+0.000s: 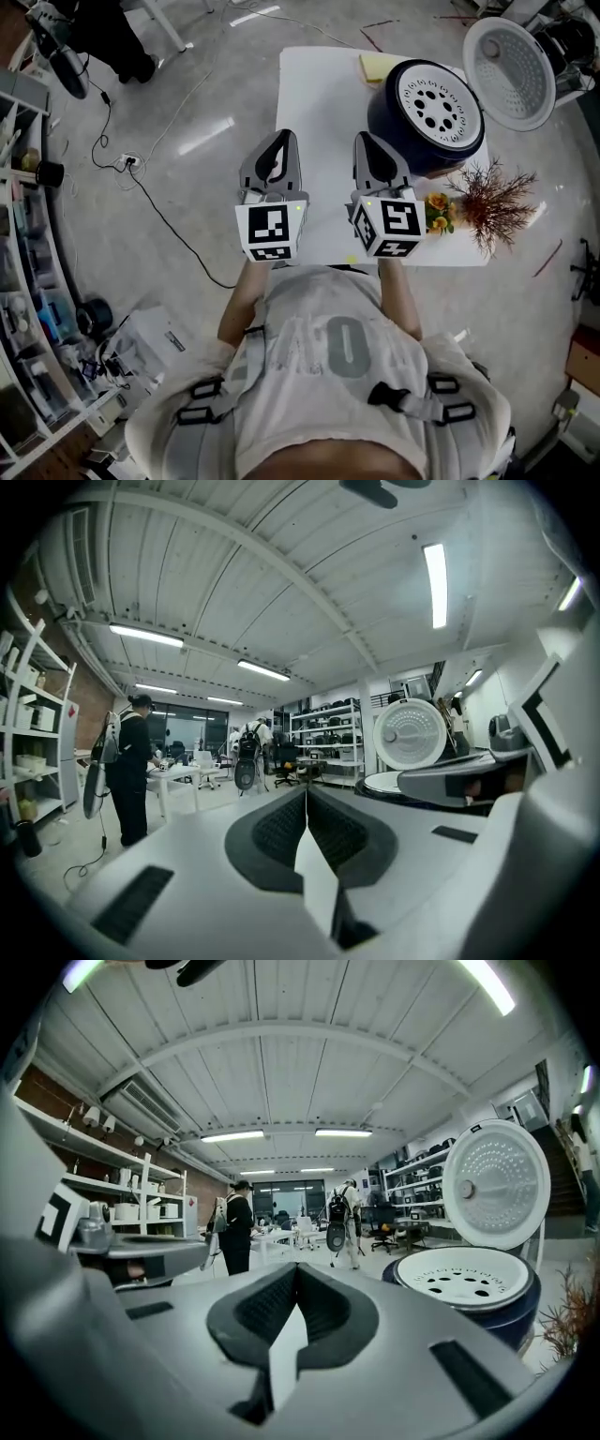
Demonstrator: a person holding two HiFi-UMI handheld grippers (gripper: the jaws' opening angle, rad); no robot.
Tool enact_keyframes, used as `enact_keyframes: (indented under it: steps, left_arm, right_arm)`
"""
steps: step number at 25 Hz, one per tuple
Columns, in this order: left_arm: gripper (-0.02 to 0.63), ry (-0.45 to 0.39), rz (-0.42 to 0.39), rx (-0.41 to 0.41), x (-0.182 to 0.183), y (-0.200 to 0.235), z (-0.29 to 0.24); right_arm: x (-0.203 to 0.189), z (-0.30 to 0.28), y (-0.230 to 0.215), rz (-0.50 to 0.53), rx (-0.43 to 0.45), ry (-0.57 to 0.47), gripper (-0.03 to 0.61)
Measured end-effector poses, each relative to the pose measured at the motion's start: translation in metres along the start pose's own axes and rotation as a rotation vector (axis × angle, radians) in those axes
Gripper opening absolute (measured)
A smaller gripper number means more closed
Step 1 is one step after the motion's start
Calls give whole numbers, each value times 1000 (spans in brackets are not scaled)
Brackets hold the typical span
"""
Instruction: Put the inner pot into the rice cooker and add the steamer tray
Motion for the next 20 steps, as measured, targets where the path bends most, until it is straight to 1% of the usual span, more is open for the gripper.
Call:
enact_keyframes:
  steps: [4, 8, 13, 20]
  left_arm:
    - [23, -8, -20, -24, 7, -2, -1]
    - [23, -5, -8, -19, 7, 0, 1]
    - [23, 9, 13, -10, 2, 1, 1]
    - [23, 25, 10, -22, -2, -1, -1]
  right_arm:
    - [-4, 0, 6, -4, 27, 23, 9]
    - [1, 2, 4, 7, 19, 8, 8]
    - [3, 4, -5, -3, 13, -8, 8]
    - [5, 0, -9, 21, 11, -8, 8]
Point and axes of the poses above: the fingertips, and each gripper's own axes: z backward along the fingers, y to its left, x out of its top, the point moved 5 cm from there along z, backward along the fingers
